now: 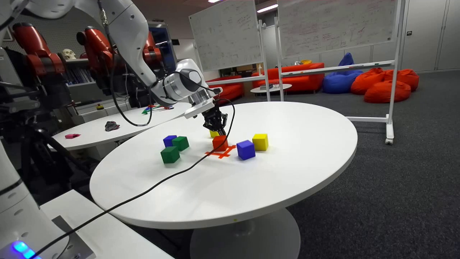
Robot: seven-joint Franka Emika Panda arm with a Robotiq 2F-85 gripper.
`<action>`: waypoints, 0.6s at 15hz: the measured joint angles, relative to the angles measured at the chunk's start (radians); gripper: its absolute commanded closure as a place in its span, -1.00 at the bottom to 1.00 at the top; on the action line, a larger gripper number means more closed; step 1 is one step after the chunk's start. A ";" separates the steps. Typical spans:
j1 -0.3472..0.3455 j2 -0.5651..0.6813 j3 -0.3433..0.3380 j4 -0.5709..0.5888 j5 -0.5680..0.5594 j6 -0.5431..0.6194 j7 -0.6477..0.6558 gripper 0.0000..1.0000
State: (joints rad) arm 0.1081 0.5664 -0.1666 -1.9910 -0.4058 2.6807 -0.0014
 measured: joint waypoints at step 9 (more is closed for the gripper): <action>-0.002 0.003 0.002 -0.004 -0.003 0.001 0.000 1.00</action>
State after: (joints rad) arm 0.1062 0.5699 -0.1650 -1.9950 -0.4084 2.6814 -0.0011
